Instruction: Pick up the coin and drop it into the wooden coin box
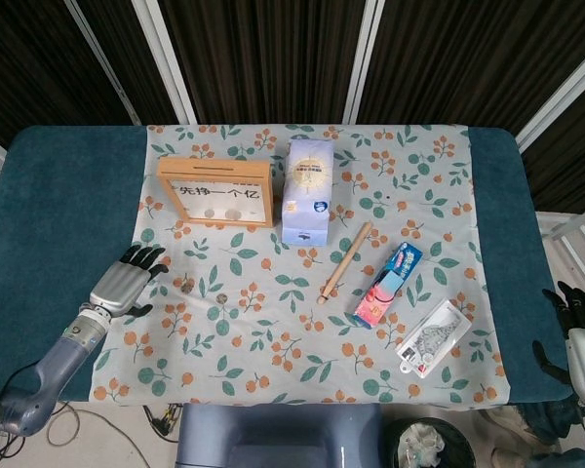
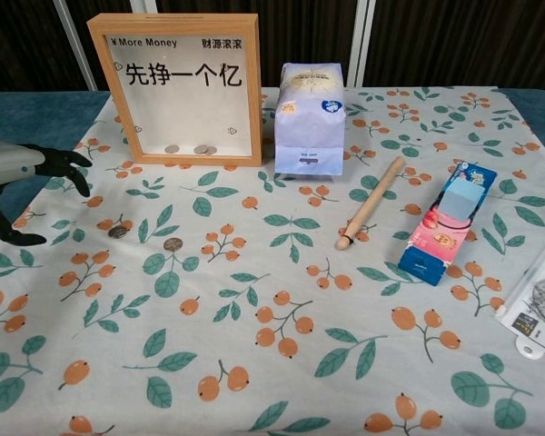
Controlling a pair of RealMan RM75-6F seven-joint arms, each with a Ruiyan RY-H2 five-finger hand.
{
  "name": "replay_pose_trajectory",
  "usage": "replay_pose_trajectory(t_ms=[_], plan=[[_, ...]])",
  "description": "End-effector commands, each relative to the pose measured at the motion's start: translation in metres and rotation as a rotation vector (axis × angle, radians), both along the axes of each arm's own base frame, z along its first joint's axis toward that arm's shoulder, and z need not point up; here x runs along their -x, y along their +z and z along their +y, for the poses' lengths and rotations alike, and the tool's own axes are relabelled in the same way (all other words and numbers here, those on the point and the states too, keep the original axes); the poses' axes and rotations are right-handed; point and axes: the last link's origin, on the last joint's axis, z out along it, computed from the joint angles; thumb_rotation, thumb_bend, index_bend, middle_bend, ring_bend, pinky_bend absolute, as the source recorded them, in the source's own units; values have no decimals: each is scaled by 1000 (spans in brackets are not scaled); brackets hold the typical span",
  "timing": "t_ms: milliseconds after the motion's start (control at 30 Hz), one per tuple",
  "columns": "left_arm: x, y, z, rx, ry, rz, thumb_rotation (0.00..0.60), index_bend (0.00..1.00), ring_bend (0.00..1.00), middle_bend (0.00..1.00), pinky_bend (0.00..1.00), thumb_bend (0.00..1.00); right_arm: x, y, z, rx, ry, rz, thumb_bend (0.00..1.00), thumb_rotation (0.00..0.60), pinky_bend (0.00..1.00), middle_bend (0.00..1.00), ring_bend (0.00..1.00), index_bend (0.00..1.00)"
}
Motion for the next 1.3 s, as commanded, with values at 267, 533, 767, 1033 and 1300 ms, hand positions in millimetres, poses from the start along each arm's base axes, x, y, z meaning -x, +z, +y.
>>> replay_pose_trajectory(t_ms=[267,533,767,1033,1300], plan=[[0,-11,-2,42,-12,10,600,265,0,4,0,349,1,1,0,12,-17,-1,440,600,0,70,10,146],[-4,-20,0,51,-29,1,600,286,0,4,0,356,1,1,0,12,-17,-1,440,600,0,70,11,146],[-10,-30,1,59,-52,1,600,316,0,4,0,356,1,1,0,13,-19,-3,439,600,0,70,11,145],[-10,-36,4,53,-58,12,600,322,0,4,0,361,1,2,-1,14,-19,-4,440,600,0,70,11,146],[-9,-41,4,59,-64,29,600,319,0,6,0,363,1,2,-1,12,-25,-1,440,600,0,70,11,146]])
